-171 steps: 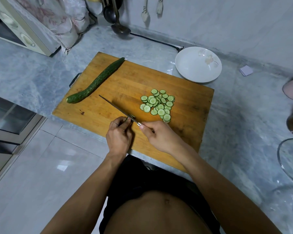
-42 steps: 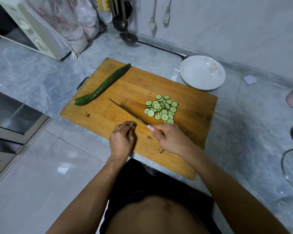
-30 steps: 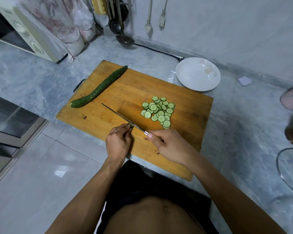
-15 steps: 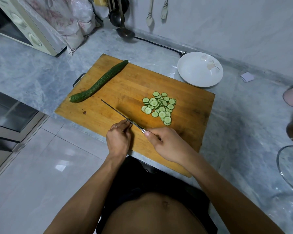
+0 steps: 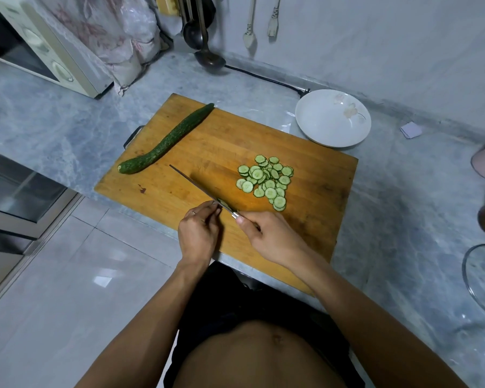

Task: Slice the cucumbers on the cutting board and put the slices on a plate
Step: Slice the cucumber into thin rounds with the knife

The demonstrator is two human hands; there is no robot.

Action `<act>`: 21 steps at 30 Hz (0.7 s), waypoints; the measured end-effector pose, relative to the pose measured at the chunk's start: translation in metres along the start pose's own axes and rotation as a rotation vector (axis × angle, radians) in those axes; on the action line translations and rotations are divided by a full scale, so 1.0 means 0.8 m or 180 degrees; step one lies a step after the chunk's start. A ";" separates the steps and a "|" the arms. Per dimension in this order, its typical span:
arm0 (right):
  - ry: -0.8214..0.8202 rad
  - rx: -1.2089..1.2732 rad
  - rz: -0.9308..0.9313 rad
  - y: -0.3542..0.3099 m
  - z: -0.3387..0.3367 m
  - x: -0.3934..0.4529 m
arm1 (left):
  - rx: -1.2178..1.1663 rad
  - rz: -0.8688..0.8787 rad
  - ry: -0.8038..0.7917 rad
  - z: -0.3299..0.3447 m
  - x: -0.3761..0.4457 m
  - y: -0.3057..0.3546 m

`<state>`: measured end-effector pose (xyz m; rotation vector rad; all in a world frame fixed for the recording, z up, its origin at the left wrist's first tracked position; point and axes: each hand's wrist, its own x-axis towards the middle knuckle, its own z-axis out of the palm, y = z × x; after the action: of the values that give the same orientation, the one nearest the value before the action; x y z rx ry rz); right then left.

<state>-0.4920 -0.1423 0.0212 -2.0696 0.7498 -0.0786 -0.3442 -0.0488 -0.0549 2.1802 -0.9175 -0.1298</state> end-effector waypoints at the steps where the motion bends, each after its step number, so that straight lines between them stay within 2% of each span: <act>1: -0.0009 -0.0039 -0.0005 0.001 -0.005 -0.002 | -0.0006 0.0014 -0.0007 -0.002 0.001 0.000; 7: 0.0048 -0.0523 0.0184 0.018 -0.049 -0.017 | -0.0067 0.0025 -0.0250 -0.015 0.010 0.001; 9: 0.0144 -0.0794 0.0171 0.026 -0.060 -0.022 | -0.0256 0.0068 -0.0032 -0.023 0.008 0.007; 12: 0.0245 -0.1063 0.0106 0.036 -0.068 -0.028 | -0.0583 0.0039 0.0601 -0.030 0.003 0.024; 15: 0.0347 -0.1289 -0.0014 0.043 -0.066 -0.033 | -0.0708 0.0428 0.0837 -0.034 0.002 0.042; 17: 0.0362 -0.1410 -0.0120 0.045 -0.064 -0.034 | -0.0608 0.0886 0.0392 -0.035 0.010 0.052; 19: 0.0344 -0.1465 -0.0221 0.046 -0.064 -0.037 | -0.0484 0.1140 -0.0553 -0.035 0.025 0.059; 21: 0.0345 -0.1592 -0.0328 0.046 -0.062 -0.040 | -0.0468 0.1082 -0.1349 -0.035 0.043 0.067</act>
<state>-0.5522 -0.1770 0.0288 -2.5973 0.7851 -0.0655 -0.3393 -0.0787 0.0077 1.8606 -1.4526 -0.4900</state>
